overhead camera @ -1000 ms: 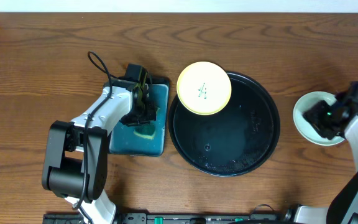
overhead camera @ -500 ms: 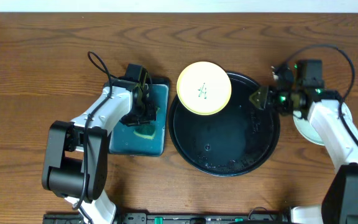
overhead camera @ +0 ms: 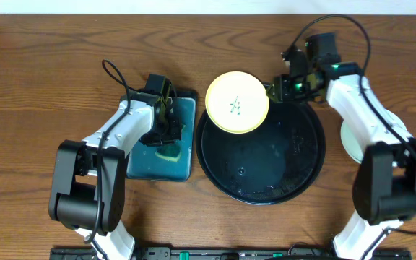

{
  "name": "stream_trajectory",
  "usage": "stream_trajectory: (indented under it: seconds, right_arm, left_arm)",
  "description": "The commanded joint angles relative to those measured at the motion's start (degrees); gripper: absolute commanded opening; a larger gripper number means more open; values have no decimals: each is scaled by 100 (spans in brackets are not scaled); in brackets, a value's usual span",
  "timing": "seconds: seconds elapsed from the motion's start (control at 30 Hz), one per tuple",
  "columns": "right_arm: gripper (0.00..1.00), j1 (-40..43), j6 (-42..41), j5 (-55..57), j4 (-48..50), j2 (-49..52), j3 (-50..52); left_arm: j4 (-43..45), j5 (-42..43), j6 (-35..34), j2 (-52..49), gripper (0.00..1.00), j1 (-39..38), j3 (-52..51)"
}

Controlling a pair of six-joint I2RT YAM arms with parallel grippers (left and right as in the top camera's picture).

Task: Clean dirty plates on tray and stack at the side
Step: 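Release the plate and move the right gripper to the yellow plate rim, then slide the yellow plate to the center of the black tray with right gripper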

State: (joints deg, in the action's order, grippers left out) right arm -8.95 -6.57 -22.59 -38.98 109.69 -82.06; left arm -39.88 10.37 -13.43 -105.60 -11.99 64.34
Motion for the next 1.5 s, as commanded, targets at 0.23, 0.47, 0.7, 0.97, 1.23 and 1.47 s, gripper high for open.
stream_trajectory:
  seconds: [0.23,0.47,0.7,0.97,1.23,1.47]
  right_arm:
    - [40,-413,-284,463,599,892,-79]
    - [23,-531,-284,767,570,1099,-72]
    - [2,-531,-278,909,96,1104,-70]
    - [1,-529,-280,881,-1038,1095,-72]
    - [1,-522,-282,717,-2446,1084,-72]
    - [12,-535,-282,883,-2210,1086,-72]
  left_arm:
    - [-85,-92,72,-317,8,7,-114]
    - [-83,-92,72,-317,8,7,-111]
    - [-83,-92,72,-317,8,7,-111]
    - [-83,-92,72,-317,8,7,-114]
    - [-81,-92,72,-317,8,7,-111]
    - [-101,-92,70,-317,8,7,-114]
